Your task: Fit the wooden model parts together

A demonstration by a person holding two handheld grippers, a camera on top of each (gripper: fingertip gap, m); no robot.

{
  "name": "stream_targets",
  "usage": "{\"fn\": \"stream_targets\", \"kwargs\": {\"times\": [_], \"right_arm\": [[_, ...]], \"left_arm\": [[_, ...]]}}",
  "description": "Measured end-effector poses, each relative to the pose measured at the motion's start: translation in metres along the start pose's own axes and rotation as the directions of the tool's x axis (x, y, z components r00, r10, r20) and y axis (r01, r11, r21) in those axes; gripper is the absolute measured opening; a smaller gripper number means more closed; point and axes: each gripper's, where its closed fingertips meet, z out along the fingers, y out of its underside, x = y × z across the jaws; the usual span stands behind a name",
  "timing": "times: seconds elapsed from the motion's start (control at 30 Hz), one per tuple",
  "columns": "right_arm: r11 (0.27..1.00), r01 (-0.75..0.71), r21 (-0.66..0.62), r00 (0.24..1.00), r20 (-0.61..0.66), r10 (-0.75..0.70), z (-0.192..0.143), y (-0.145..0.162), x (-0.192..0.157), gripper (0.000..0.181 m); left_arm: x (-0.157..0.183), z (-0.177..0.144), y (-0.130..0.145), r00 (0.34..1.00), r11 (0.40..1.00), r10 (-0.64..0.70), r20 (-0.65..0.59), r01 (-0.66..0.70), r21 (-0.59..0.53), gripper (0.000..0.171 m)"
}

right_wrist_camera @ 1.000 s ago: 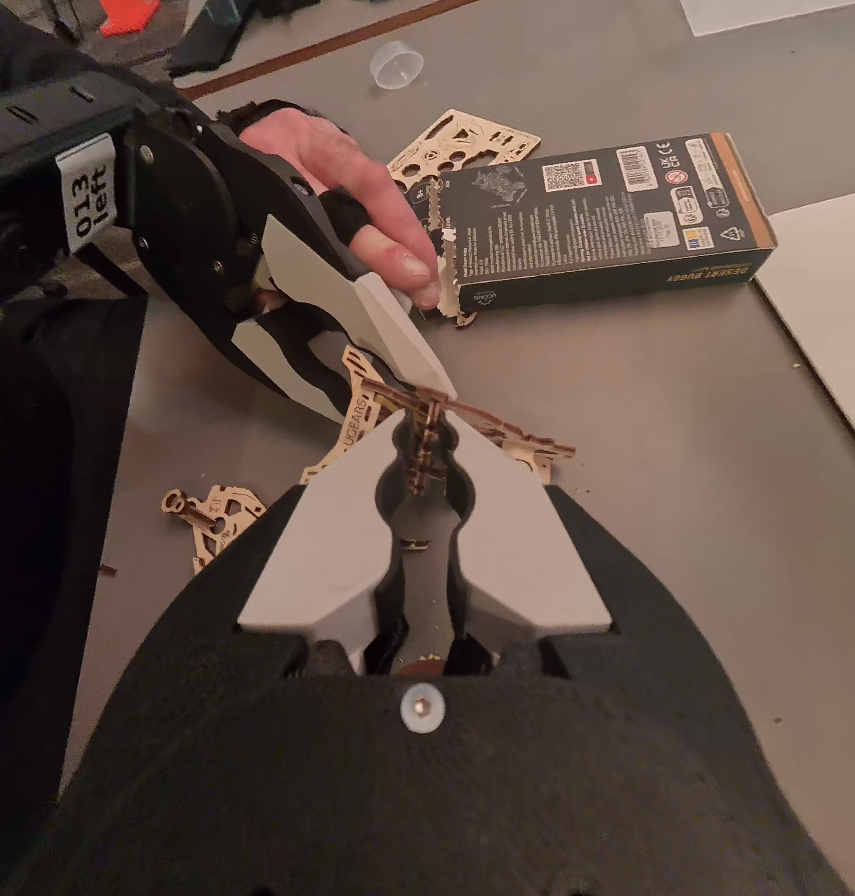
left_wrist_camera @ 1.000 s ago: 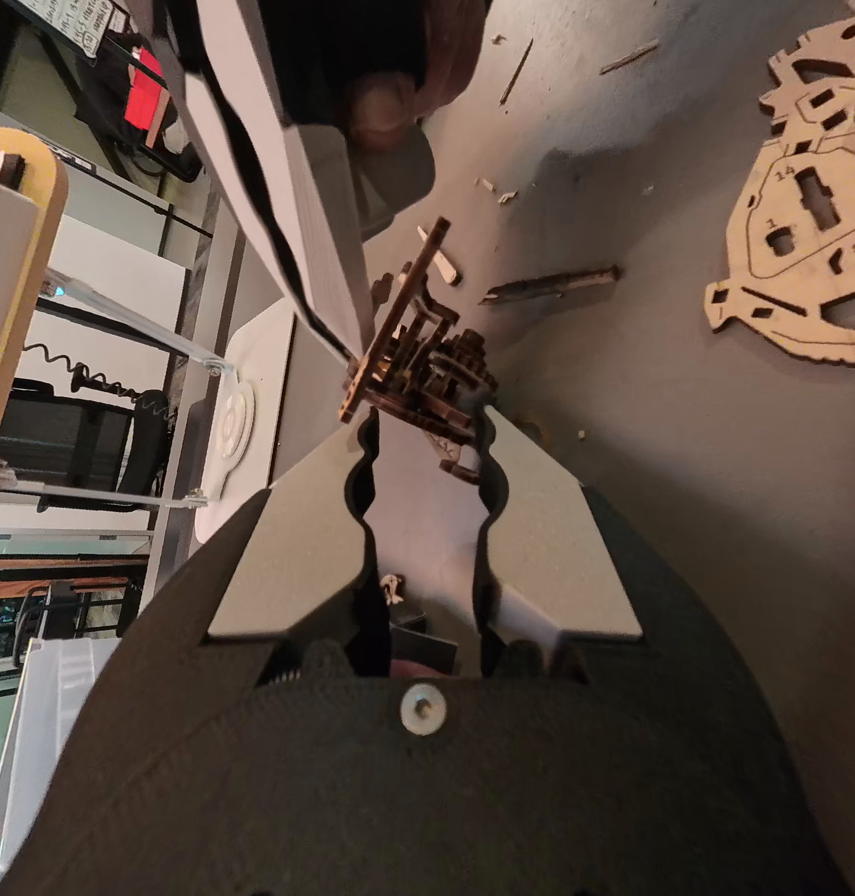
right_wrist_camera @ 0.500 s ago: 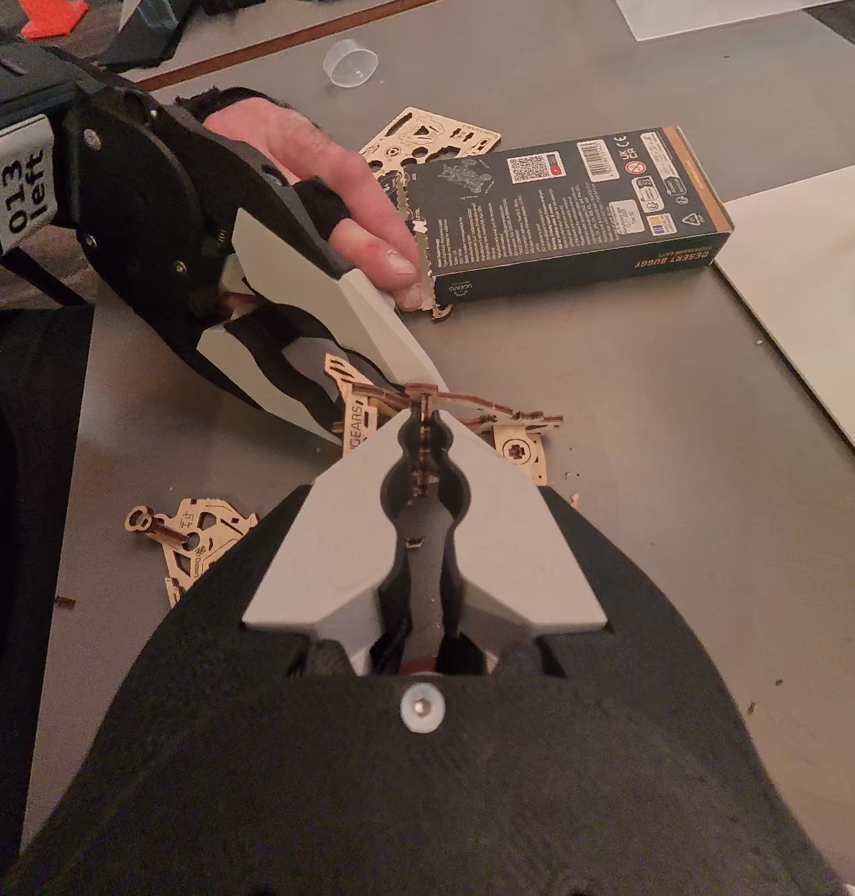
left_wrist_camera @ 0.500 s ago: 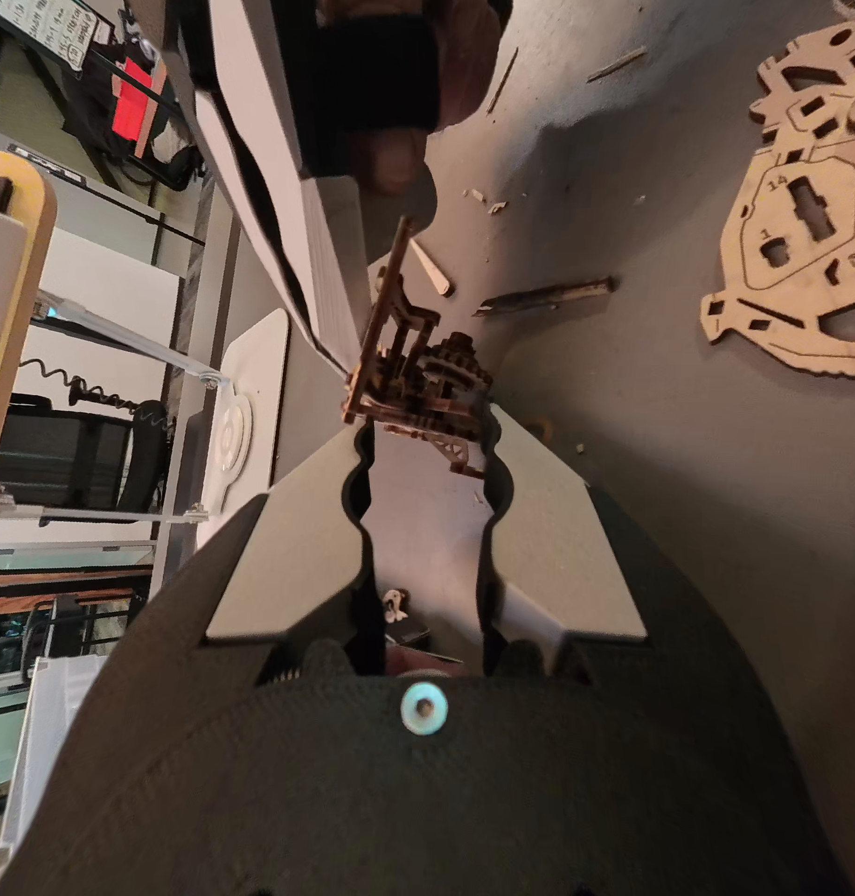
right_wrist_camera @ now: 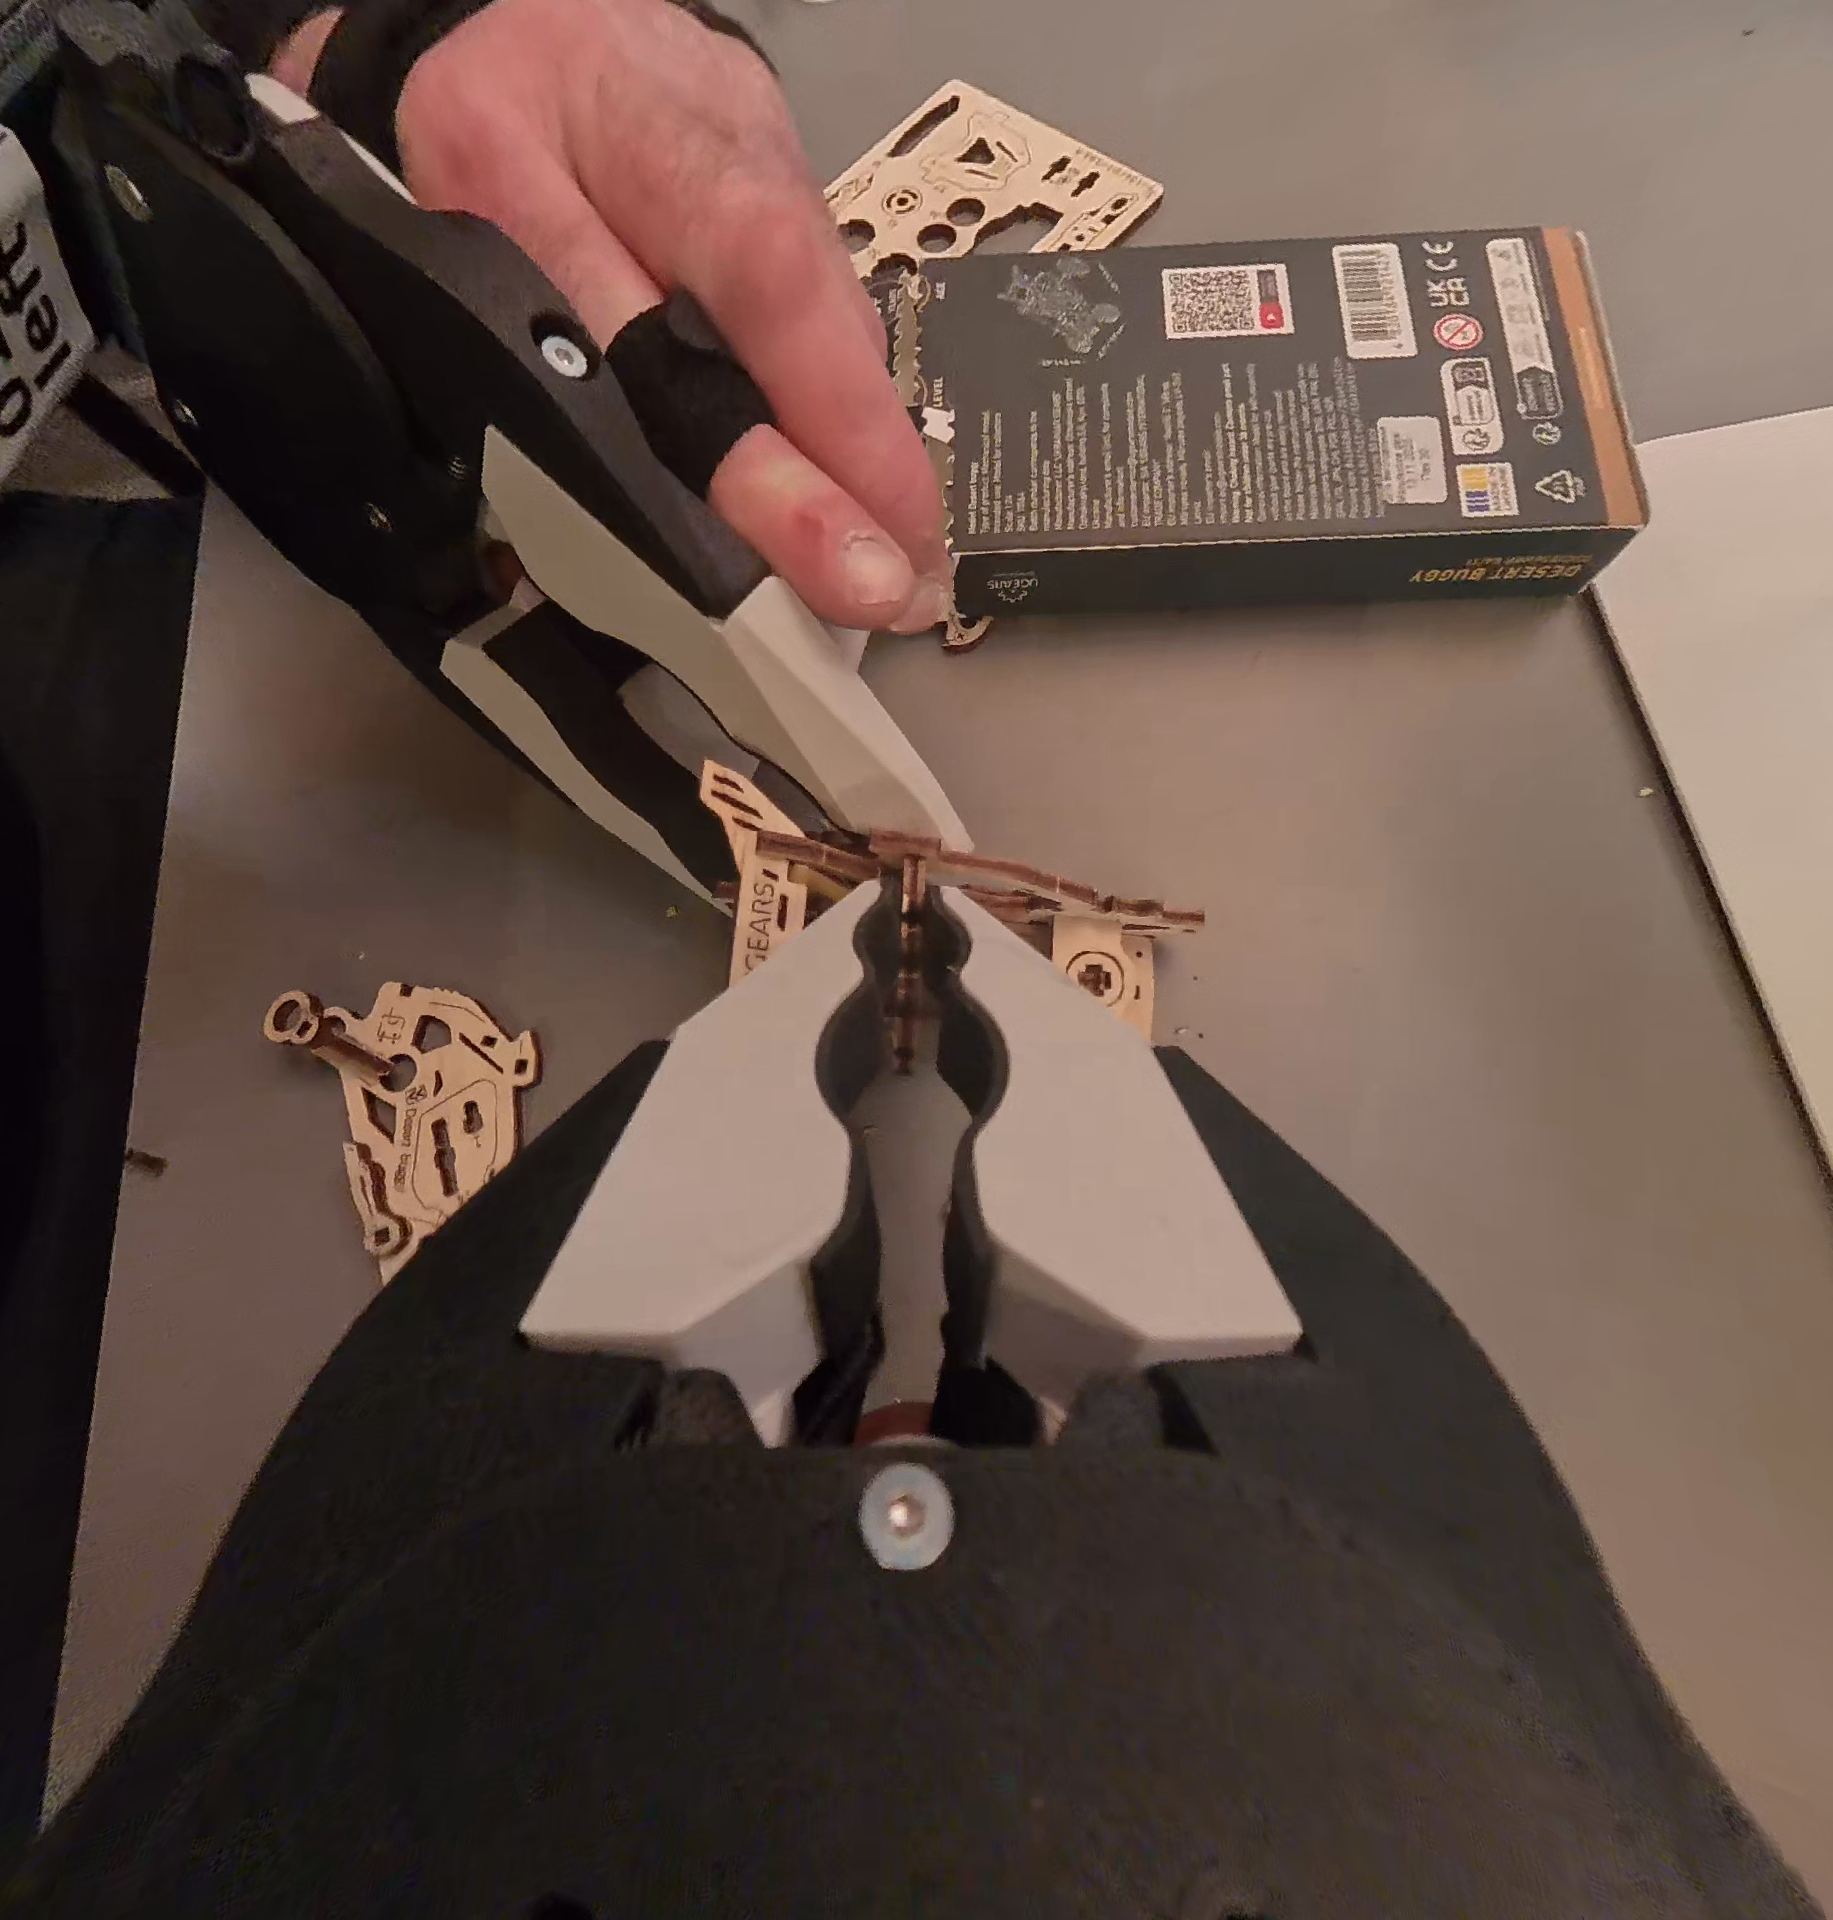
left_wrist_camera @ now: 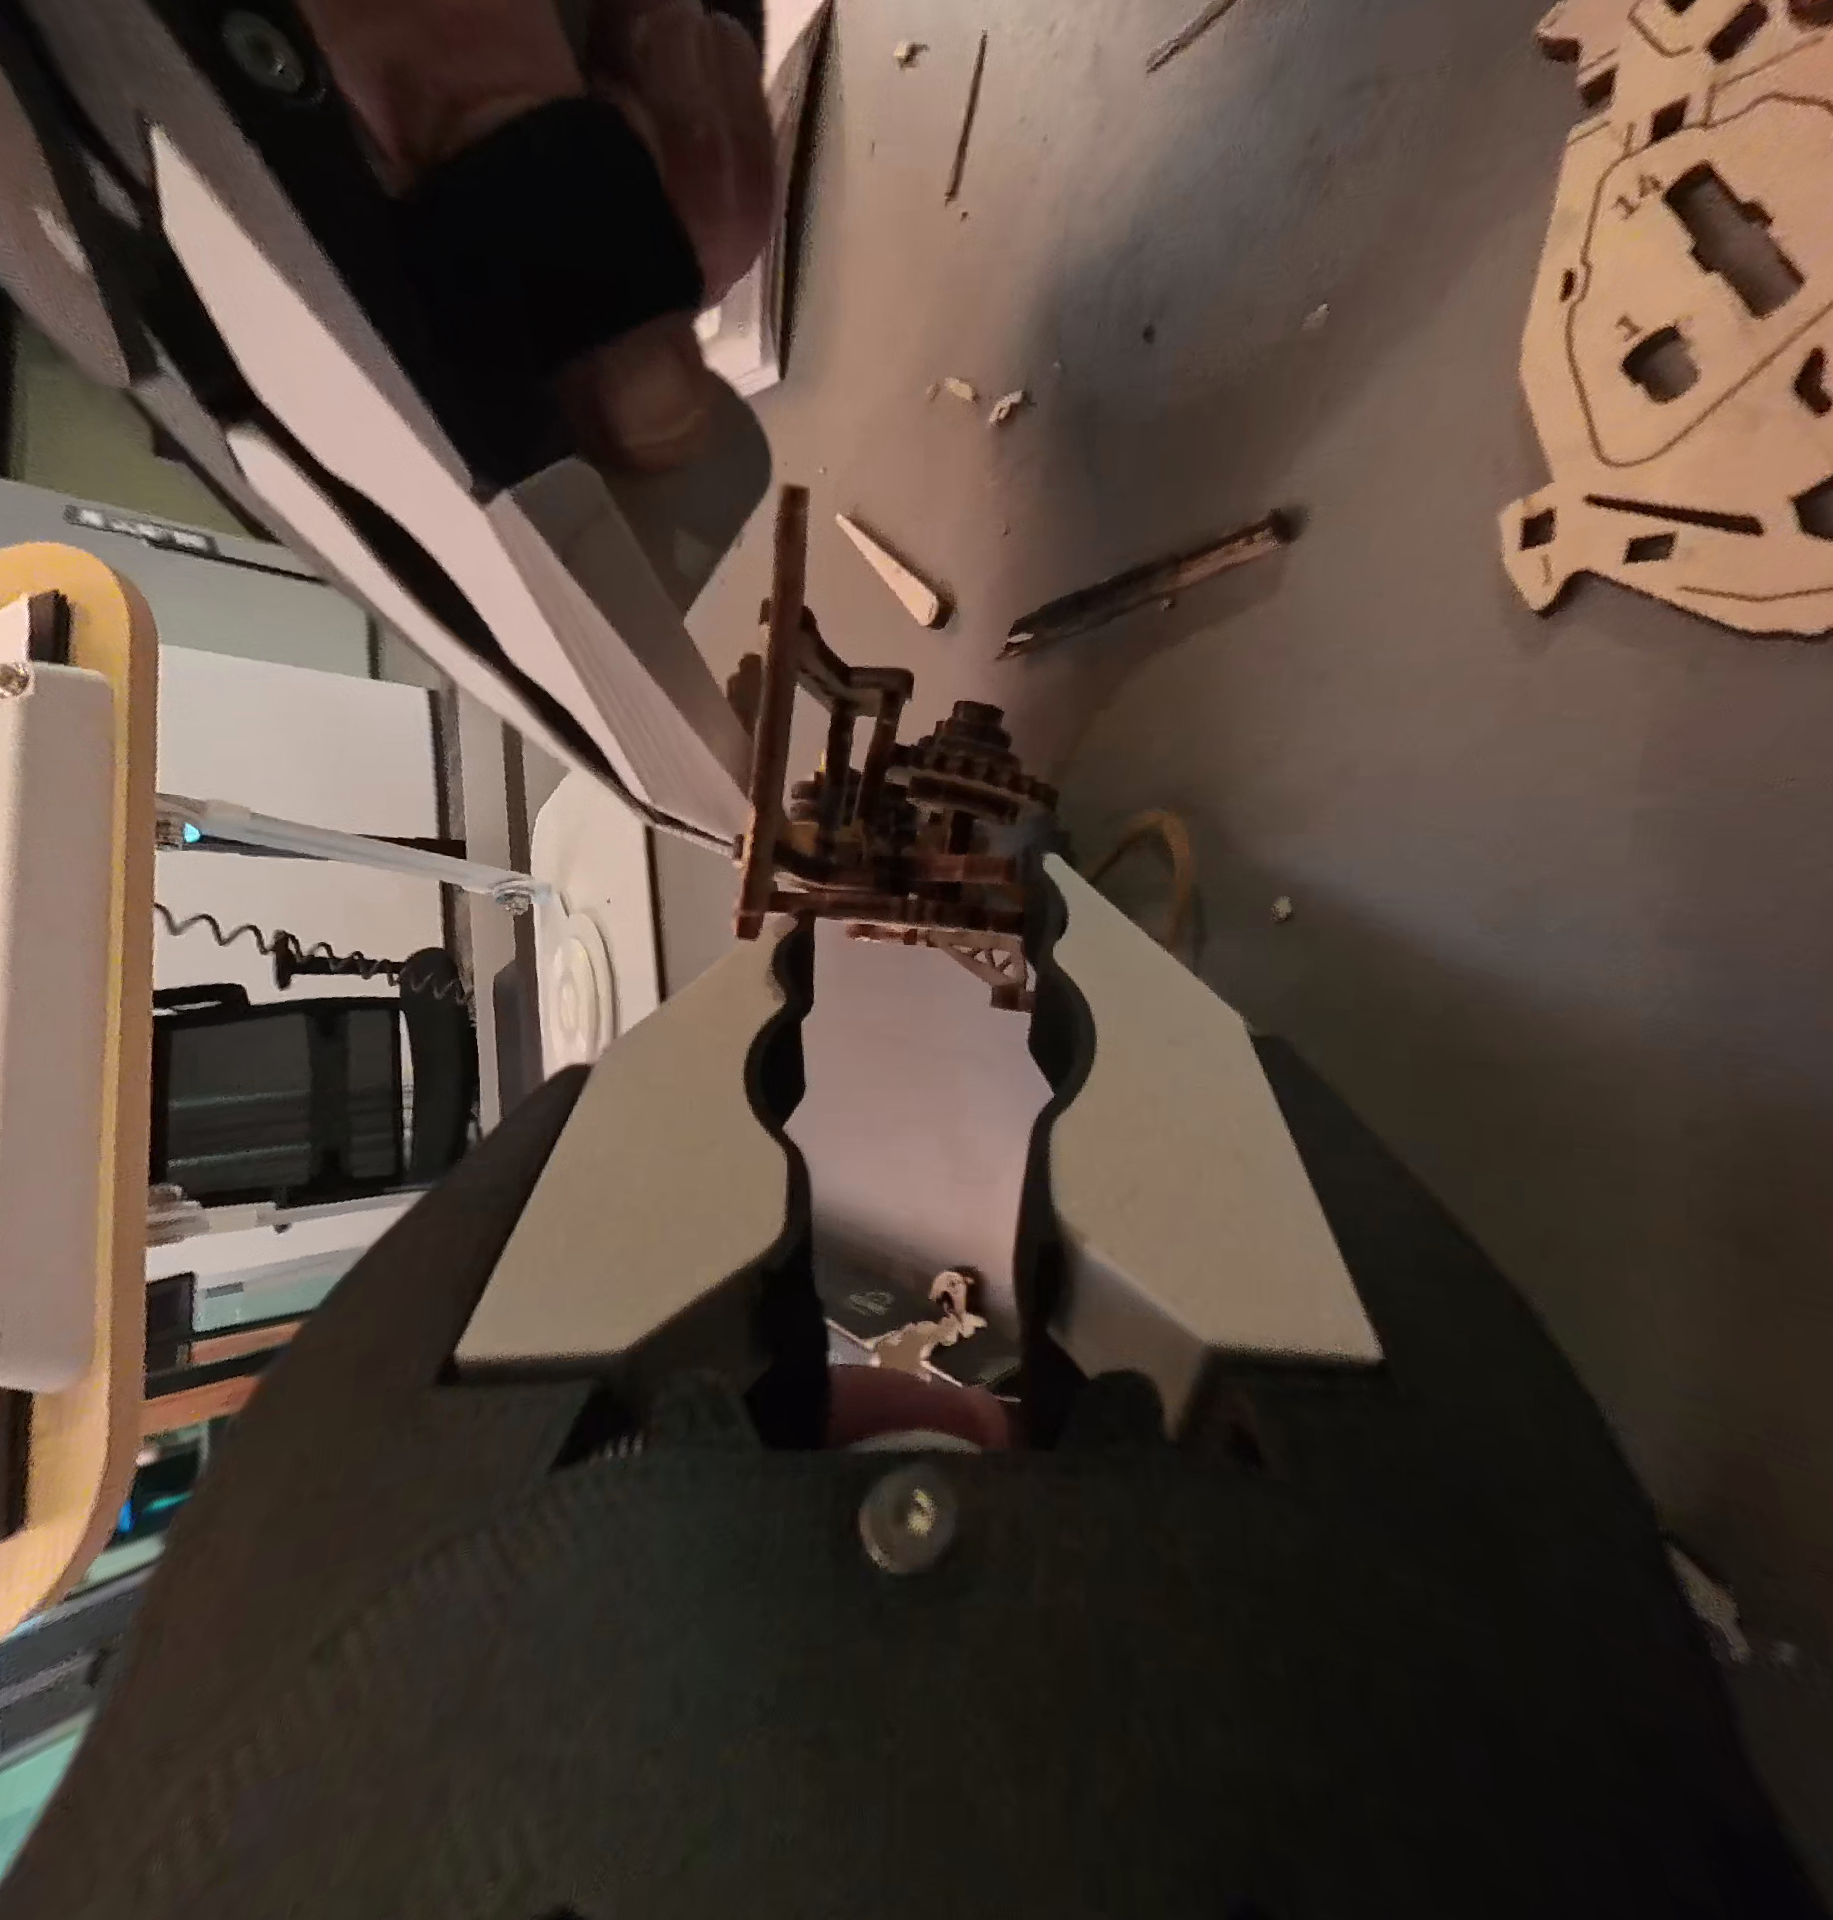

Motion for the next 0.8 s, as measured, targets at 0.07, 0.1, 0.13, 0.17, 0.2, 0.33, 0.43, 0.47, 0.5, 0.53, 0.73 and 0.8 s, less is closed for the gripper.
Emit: {"fn": "stream_targets", "kwargs": {"times": [0.07,0.1,0.13,0.17,0.2,0.33,0.43,0.47,0.5,0.53,0.73,0.8], "right_arm": [[1.0,0.011,-0.013,1.0,0.025,-0.011,0.0,0.0,0.0,0.0],[1.0,0.01,-0.016,0.999,0.031,-0.009,0.0,0.0,0.001,0.0],[1.0,0.005,-0.017,0.999,0.035,-0.004,0.0,-0.001,0.001,0.0],[1.0,0.005,-0.018,0.999,0.034,-0.005,0.002,-0.002,0.001,0.0],[1.0,0.008,-0.021,0.999,0.034,-0.007,0.003,-0.002,0.001,0.0],[0.999,0.014,-0.032,0.999,0.029,-0.013,0.004,-0.003,0.003,0.0],[0.999,0.013,-0.03,1.0,0.013,-0.012,0.004,-0.002,0.003,0.0],[1.0,0.009,-0.028,1.0,0.006,-0.009,0.003,-0.002,0.003,0.0],[1.0,-0.006,-0.029,1.0,0.017,0.006,0.003,-0.002,0.003,0.0],[0.999,-0.017,-0.032,0.999,0.029,0.018,0.002,-0.001,0.002,0.0],[0.999,-0.022,-0.025,1.0,0.002,0.022,-0.009,0.003,0.005,0.005],[1.0,-0.023,-0.012,1.0,-0.011,0.023,-0.014,0.003,0.005,0.009]], "left_arm": [[0.0,0.0,0.0,1.0,1.0,0.006,-0.017,-0.006,-0.006,0.037],[0.0,0.001,0.001,1.0,1.0,0.023,-0.017,-0.023,-0.007,0.037],[-0.001,0.001,0.001,1.0,1.0,0.016,-0.016,-0.016,-0.008,0.036],[-0.001,0.001,0.0,1.0,1.0,0.023,-0.016,-0.023,-0.005,0.037],[-0.001,0.001,0.001,0.999,1.0,0.027,-0.021,-0.027,-0.016,0.037],[-0.001,0.002,0.002,1.0,1.0,0.011,-0.027,-0.011,-0.016,0.037],[-0.002,0.001,0.004,1.0,1.0,-0.008,-0.024,0.007,-0.012,0.037],[-0.003,0.002,0.005,1.0,1.0,-0.019,-0.017,0.019,-0.009,0.037],[-0.003,0.002,0.005,1.0,1.0,-0.025,-0.013,0.025,-0.006,0.037],[-0.003,0.003,0.006,0.999,0.999,-0.033,-0.013,0.032,-0.011,0.037],[-0.004,0.004,0.0,0.998,0.998,-0.057,-0.004,0.057,0.012,0.027],[-0.003,0.005,-0.001,0.997,0.997,-0.071,-0.004,0.071,0.018,0.023]]}}
